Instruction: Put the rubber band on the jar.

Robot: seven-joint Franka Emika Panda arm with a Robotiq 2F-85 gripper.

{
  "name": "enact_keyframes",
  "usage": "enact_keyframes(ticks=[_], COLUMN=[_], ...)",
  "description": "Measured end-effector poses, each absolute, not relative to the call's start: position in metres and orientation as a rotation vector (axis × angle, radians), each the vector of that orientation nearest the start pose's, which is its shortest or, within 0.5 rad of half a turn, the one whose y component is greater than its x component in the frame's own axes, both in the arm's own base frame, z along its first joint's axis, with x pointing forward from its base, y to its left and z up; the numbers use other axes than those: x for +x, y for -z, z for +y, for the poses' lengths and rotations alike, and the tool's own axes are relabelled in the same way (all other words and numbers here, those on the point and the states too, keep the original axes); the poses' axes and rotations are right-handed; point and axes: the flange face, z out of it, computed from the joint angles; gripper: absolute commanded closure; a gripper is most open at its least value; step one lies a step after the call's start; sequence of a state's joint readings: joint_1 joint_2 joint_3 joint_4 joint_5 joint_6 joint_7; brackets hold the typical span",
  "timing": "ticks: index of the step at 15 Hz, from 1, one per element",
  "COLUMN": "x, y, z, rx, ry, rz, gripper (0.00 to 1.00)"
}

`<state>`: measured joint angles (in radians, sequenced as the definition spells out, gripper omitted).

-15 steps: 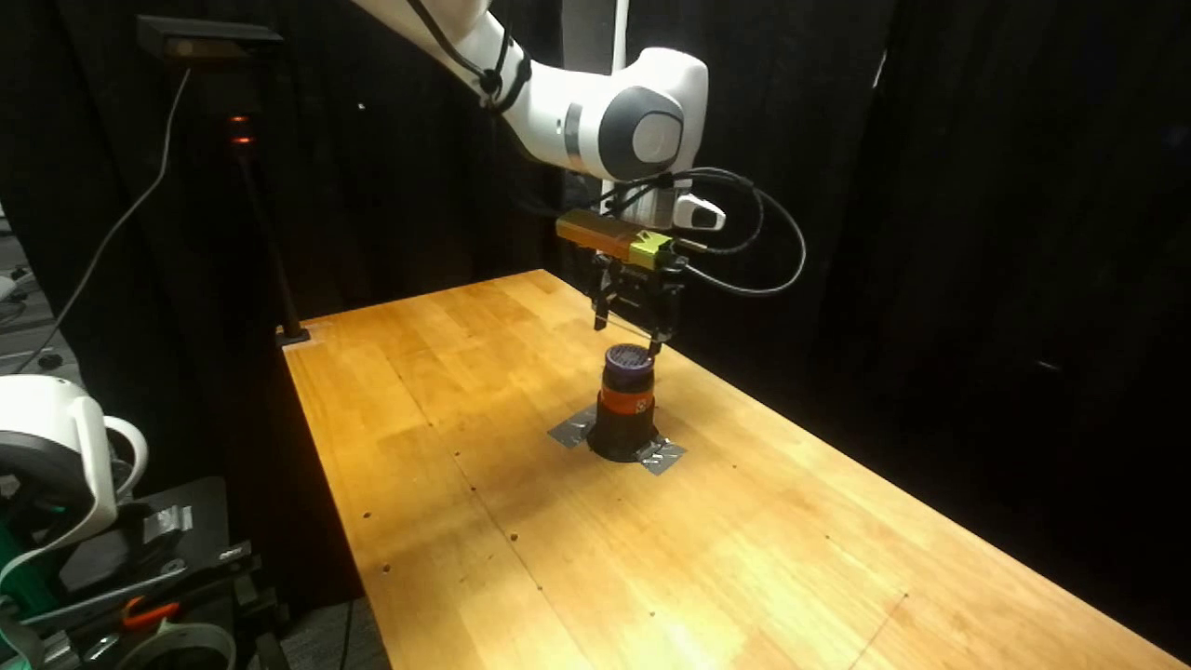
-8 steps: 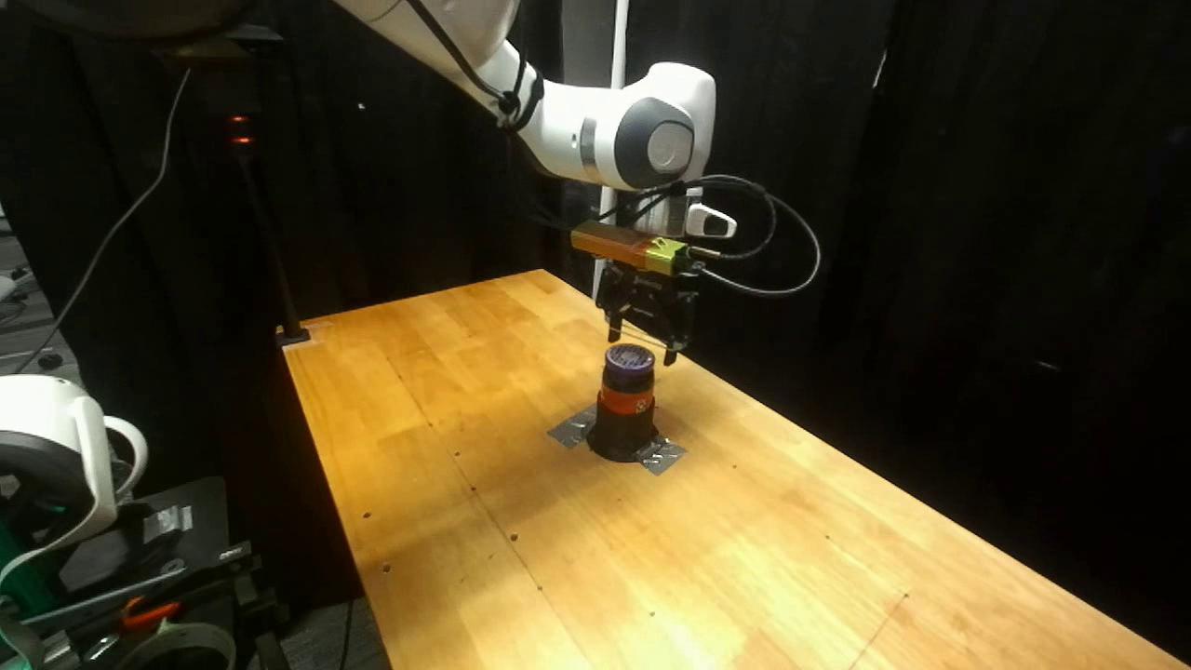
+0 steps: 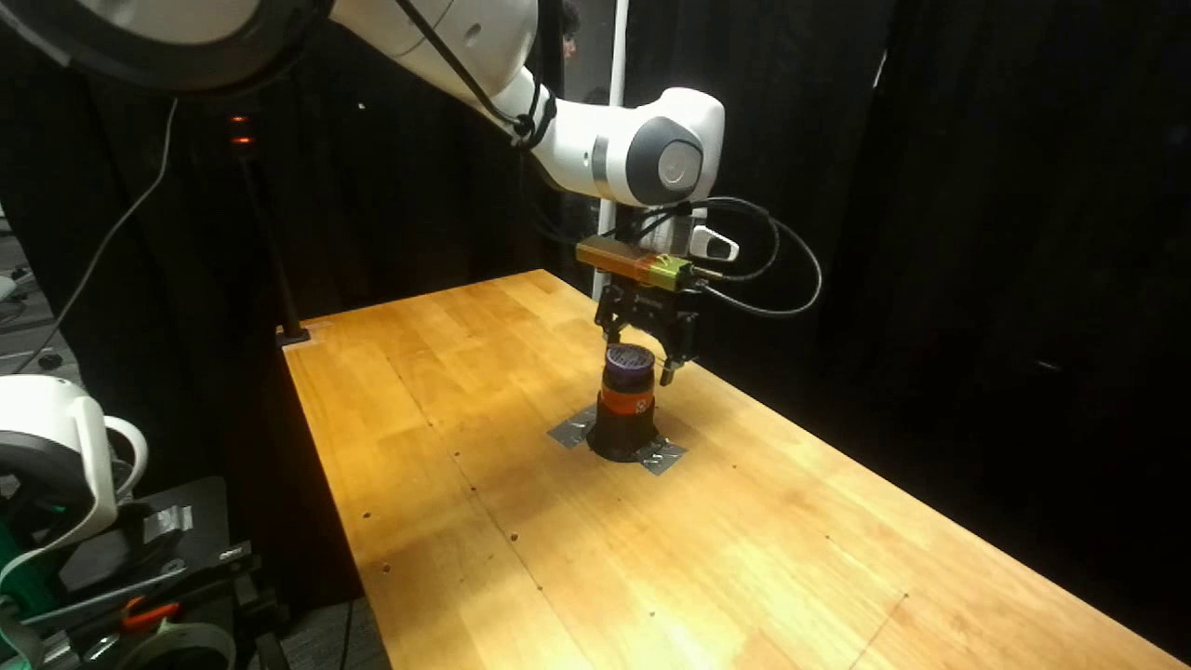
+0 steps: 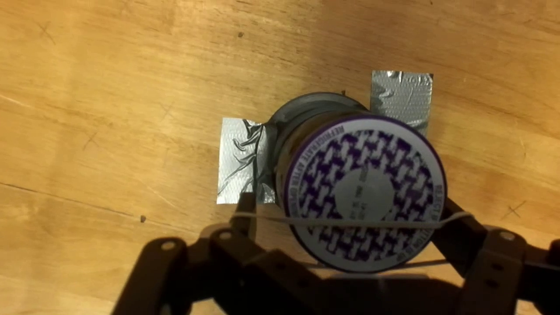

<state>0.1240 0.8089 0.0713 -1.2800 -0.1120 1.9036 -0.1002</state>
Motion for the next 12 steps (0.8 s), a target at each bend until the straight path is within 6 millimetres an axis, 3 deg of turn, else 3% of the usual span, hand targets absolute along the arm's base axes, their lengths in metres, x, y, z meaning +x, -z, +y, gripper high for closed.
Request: enact_keyframes(ticks=[12], x=[0.698], y=[-0.246], z=[0.120], rx=[-3.127], ry=[-0.423], rz=[-0.523], gripper=[0.00])
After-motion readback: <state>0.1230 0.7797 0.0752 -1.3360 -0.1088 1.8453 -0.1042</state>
